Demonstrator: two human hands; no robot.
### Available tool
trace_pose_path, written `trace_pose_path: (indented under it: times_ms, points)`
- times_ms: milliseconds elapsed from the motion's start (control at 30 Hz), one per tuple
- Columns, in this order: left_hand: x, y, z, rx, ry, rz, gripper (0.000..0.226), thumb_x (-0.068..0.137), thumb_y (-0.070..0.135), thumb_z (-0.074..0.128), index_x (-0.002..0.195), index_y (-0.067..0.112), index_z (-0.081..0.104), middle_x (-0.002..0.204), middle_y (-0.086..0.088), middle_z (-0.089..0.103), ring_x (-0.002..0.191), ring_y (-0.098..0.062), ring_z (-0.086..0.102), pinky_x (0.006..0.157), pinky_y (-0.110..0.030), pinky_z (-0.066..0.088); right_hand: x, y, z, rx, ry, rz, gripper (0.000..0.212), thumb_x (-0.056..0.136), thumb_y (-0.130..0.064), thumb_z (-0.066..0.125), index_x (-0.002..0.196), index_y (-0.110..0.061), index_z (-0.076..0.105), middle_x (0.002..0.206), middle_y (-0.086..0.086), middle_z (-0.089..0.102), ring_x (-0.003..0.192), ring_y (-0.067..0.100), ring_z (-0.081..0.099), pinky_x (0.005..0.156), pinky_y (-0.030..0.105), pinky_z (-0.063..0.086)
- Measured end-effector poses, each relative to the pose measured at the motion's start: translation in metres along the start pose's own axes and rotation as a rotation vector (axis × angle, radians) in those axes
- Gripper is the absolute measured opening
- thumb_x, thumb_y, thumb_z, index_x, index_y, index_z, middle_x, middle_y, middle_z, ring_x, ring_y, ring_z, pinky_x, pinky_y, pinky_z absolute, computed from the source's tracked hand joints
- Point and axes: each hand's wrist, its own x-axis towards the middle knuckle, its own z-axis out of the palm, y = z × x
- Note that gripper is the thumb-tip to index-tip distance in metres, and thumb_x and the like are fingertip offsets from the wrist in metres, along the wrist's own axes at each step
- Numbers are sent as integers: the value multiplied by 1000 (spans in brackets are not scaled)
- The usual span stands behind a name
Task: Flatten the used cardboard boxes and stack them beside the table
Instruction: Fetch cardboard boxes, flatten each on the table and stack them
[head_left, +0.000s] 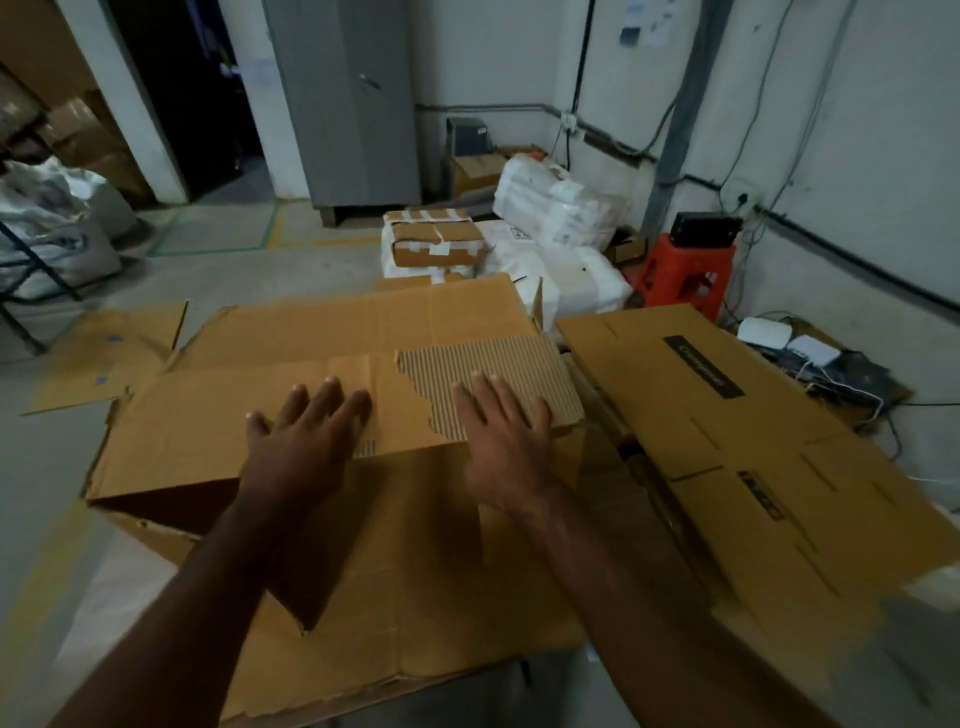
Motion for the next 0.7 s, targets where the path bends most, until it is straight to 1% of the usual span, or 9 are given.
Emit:
trace_pose_path:
  times_ms: [133,200,233,300,367,467,533,633,700]
  points:
    - [1,-8,-2,5,-23,4,78,99,41,54,161,37,7,171,-2,3,155,-37,9,113,-74,25,-35,30,-11,62,81,98,79,91,-24,50,162,-21,16,172,6,3,157,29,1,122,57,19]
    - [3,-11,-2,12,-40,8,74,100,41,51,161,38,8,171,0,4,155,-36,10,111,-73,28,-52,46,-18,109,59,156,80,90,-17,54,160,-22,17,170,3,8,156,27,8,119,56,26]
    - [3,-12,-3,11,-46,16,72,101,41,48,161,39,9,171,0,4,155,-35,10,111,-73,28,-59,55,-21,122,45,188,80,90,-17,56,160,-22,17,168,3,16,154,27,19,115,55,32]
    - [4,-13,-2,15,-45,36,68,102,41,45,160,39,9,171,1,6,155,-35,11,111,-72,29,-69,80,-27,164,33,294,70,93,-20,59,155,-24,27,151,4,45,133,26,50,103,50,46]
    - [6,-12,-2,12,-48,48,68,102,41,46,160,42,10,171,3,7,155,-34,12,111,-72,28,-73,110,-34,161,39,401,53,94,-23,61,144,-27,45,128,3,65,108,25,64,95,45,50]
    - [6,-5,-1,18,-51,64,69,100,41,50,159,43,13,170,5,11,154,-32,16,112,-71,29,-67,139,-39,104,53,504,33,92,-21,64,124,-28,65,116,1,72,108,26,64,105,48,38]
    - [6,-1,0,22,-49,65,70,99,41,52,158,43,16,170,5,13,153,-33,18,111,-71,30,-59,142,-40,65,40,539,30,90,-20,64,120,-26,65,116,3,70,110,27,62,107,50,31]
    - [7,0,2,24,-59,67,72,98,45,53,158,45,13,170,5,11,154,-34,17,111,-72,29,-46,123,-35,1,34,518,61,84,-27,67,140,-22,45,140,7,54,130,31,49,109,57,29]
    - [8,3,0,22,-56,67,71,98,44,53,157,45,14,170,5,12,153,-34,18,111,-72,29,-38,97,-29,-40,129,360,84,81,-36,69,153,-20,30,156,9,36,142,32,36,110,60,26]
